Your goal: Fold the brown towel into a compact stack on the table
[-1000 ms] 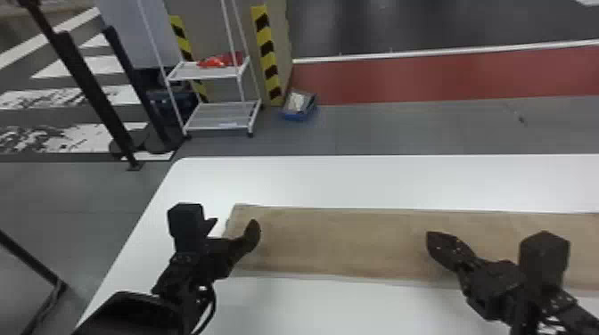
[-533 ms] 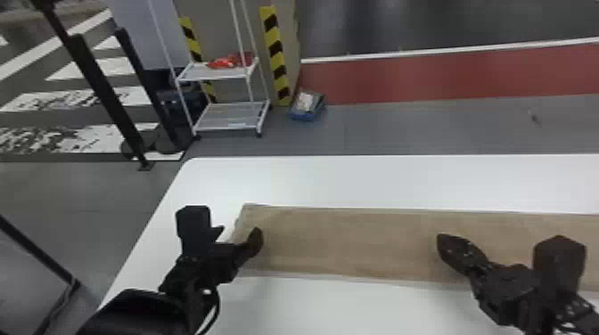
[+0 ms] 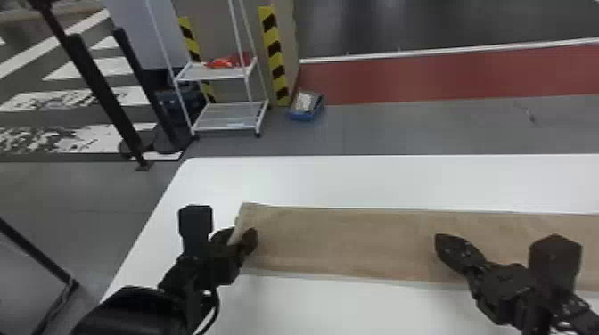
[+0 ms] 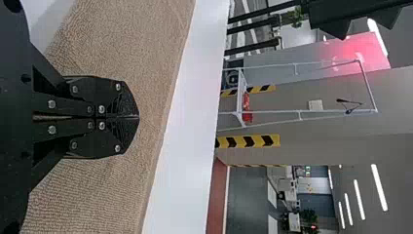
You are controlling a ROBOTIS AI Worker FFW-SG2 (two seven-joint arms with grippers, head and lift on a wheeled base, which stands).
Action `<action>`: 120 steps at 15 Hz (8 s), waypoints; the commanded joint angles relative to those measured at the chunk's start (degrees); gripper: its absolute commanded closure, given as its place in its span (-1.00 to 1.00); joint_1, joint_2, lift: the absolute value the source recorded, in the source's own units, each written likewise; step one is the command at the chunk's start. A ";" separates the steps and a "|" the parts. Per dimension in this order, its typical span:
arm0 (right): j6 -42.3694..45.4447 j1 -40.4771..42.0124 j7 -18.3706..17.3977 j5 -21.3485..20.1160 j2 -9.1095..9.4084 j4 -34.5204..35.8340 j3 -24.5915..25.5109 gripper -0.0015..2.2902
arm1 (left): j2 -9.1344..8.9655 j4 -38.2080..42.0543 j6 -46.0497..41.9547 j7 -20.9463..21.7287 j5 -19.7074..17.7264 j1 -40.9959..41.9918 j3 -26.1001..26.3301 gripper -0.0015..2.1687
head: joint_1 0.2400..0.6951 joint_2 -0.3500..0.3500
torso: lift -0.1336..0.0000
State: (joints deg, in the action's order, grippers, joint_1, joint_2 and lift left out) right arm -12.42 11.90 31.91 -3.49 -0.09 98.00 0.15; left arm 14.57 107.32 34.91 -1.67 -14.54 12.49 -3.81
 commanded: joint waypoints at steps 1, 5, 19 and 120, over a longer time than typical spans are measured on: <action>-0.02 -0.12 0.00 0.07 0.14 0.00 -0.06 0.47 | -0.42 1.57 0.03 -0.18 -0.05 0.08 0.38 -0.04 | 1.00 0.63 | -0.87; 0.15 0.05 -0.09 0.68 0.14 0.00 -0.06 0.47 | -1.92 6.76 1.26 -0.88 -1.54 0.08 1.44 0.33 | 1.00 0.57 | -0.87; 5.08 9.90 -0.44 16.33 0.14 11.34 16.11 0.45 | -14.72 0.43 18.49 -6.24 8.30 -15.57 33.34 0.25 | 1.00 -0.71 | -0.87; -11.97 0.40 -13.19 18.44 -2.55 8.88 33.96 -0.96 | -3.94 3.33 -12.27 -8.44 3.20 -1.51 19.98 -0.96 | 1.00 -0.99 | -0.87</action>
State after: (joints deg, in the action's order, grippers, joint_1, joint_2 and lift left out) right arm -26.16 10.65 18.72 13.40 -3.21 105.51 33.07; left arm 10.82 110.82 22.67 -9.97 -11.39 11.63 14.49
